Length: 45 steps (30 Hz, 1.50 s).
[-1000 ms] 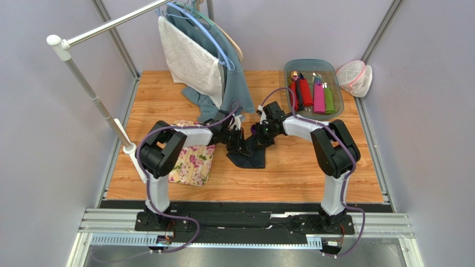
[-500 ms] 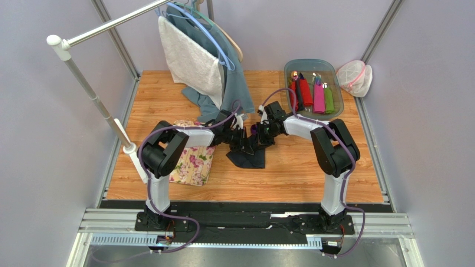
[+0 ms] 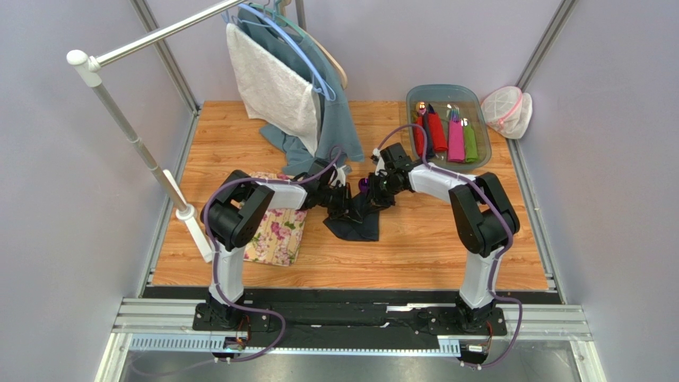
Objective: Place the utensils on the paper napkin and roll it up
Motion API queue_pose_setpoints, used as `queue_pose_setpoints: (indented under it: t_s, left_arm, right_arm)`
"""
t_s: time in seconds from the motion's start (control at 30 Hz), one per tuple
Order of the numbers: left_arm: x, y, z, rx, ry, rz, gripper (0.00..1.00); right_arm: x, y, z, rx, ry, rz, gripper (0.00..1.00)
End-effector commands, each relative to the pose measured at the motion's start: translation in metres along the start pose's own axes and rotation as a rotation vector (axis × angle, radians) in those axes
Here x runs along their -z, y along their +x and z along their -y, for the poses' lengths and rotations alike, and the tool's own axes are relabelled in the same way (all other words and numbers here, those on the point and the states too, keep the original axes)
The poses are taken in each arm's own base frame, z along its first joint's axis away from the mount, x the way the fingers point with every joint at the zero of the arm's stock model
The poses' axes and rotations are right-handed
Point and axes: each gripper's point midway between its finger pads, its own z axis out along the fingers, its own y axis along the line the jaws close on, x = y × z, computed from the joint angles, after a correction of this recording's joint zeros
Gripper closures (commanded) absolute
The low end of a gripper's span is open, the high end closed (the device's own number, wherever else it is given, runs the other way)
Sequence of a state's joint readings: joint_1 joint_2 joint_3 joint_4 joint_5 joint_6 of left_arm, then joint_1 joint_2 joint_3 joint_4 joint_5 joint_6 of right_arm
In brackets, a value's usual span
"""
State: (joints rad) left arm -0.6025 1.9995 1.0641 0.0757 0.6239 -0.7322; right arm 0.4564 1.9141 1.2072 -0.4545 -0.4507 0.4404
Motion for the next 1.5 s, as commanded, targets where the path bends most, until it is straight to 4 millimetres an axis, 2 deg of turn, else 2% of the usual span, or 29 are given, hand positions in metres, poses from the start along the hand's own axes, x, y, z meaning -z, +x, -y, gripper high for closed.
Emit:
queue_pose_setpoints:
  t_s: [0.0,0.27,0.4,0.5,0.67,0.83,0.93,1.13,1.2,1.33,1.47]
  left_arm:
    - [-0.007,0.006,-0.025,0.032,-0.081,-0.020,1.00]
    - [-0.009,0.005,-0.025,0.029,-0.077,-0.023,1.00]
    - [-0.010,0.004,-0.025,0.027,-0.076,-0.024,1.00]
    - [-0.009,0.005,-0.026,0.026,-0.079,-0.025,1.00]
    - [-0.008,0.005,-0.025,0.018,-0.079,-0.022,1.00]
    - [-0.004,0.004,-0.022,0.004,-0.082,-0.020,1.00]
    - [-0.004,0.005,-0.024,0.005,-0.087,-0.021,1.00]
    - [-0.004,0.007,-0.024,0.004,-0.085,-0.026,1.00]
    - [-0.004,0.007,-0.024,0.003,-0.084,-0.025,1.00]
    - [-0.003,0.006,-0.023,0.001,-0.081,-0.024,1.00]
    - [-0.002,0.005,-0.023,-0.007,-0.083,-0.020,1.00]
  right_arm:
    - [0.027,-0.022,-0.011,0.046,0.017,0.101,0.87]
    - [0.017,-0.016,-0.005,0.027,0.025,0.067,0.90]
    - [0.004,-0.015,0.002,0.026,0.039,0.057,0.90]
    - [-0.008,-0.010,0.011,0.013,0.058,0.034,0.92]
    - [-0.028,0.006,0.039,0.005,0.131,-0.011,0.94]
    - [-0.032,0.017,0.059,0.005,0.200,-0.052,0.96]
    - [-0.021,0.009,0.044,0.031,0.147,-0.027,0.96]
    - [0.022,-0.018,-0.010,0.101,-0.001,0.069,0.94]
    - [0.028,-0.022,-0.019,0.104,-0.029,0.085,0.94]
    - [0.028,-0.022,-0.025,0.075,-0.050,0.081,0.93]
    - [0.015,-0.016,-0.020,0.038,-0.052,0.054,0.94]
